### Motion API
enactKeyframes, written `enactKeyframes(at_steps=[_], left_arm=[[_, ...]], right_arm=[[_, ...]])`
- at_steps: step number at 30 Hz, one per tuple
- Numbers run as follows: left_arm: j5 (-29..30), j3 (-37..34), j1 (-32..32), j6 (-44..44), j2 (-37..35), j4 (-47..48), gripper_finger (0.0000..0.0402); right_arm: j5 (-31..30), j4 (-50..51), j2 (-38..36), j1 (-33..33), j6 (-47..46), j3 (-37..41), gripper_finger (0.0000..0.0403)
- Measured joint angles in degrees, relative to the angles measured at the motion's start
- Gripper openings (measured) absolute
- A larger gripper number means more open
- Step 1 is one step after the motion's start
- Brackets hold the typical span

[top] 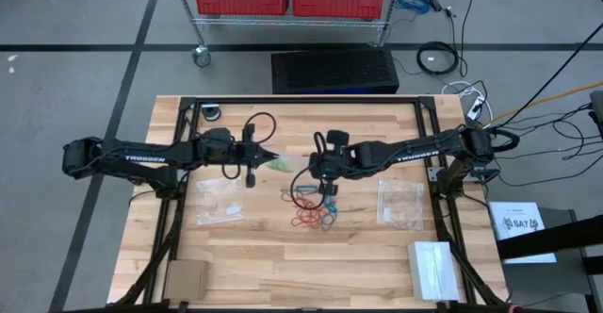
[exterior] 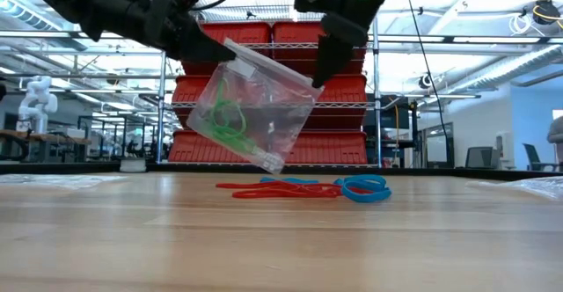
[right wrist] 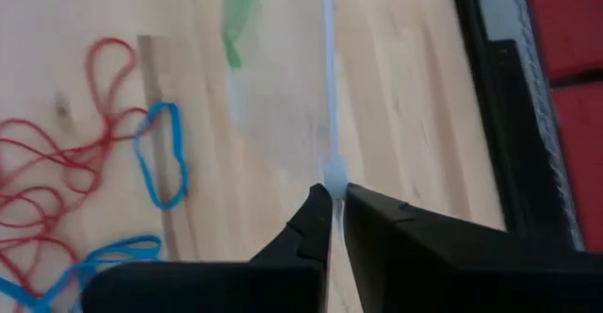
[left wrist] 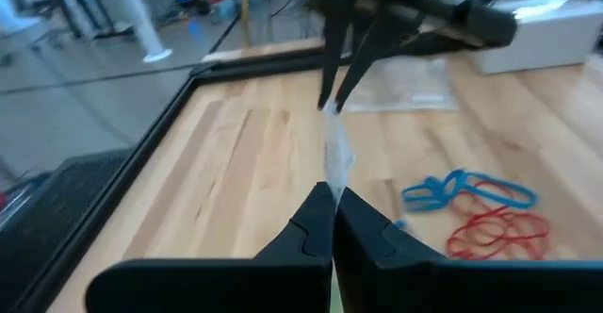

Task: Sort rubber bands
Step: Close the top transparent zip bag

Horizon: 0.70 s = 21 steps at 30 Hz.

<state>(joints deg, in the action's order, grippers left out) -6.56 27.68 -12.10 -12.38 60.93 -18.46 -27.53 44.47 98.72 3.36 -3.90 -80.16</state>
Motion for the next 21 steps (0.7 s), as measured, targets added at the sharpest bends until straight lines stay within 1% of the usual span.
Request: enactKeyframes(at_steps=[6, 9, 12, 17, 19, 21], left_arm=[[7.86, 0.00, -1.11, 0.17, 0.00, 3.71, 0.0001], [14.18, 0.00, -2.56, 1.52, -0.04, 6.21, 0.0001], [18.52, 0.00, -4.18, 2.48, 0.34, 8.48, 0.0001], [19.51, 0.00, -6.87, 3.06, 3.58, 8.76, 0.0005], [19.53, 0.00, -7.44, 3.01, 5.71, 8.12, 0.0016], [19.51, 0.00, -7.88, 2.78, 7.94, 7.55, 0.0036]], right_arm=[[-1.60, 0.23, 0.00, -0.23, -1.57, 0.00, 0.0015], [-4.13, 0.30, 0.07, -0.31, -2.34, 0.17, 0.0030], [-6.92, 0.17, 0.04, -0.33, -2.87, 0.15, 0.0048], [-7.45, -0.78, 0.04, -0.35, -2.93, 0.13, 0.0083], [-7.45, -1.13, 0.04, -0.35, -2.95, 0.13, 0.0097], [-7.45, -1.48, 0.04, -0.35, -2.95, 0.10, 0.0111]])
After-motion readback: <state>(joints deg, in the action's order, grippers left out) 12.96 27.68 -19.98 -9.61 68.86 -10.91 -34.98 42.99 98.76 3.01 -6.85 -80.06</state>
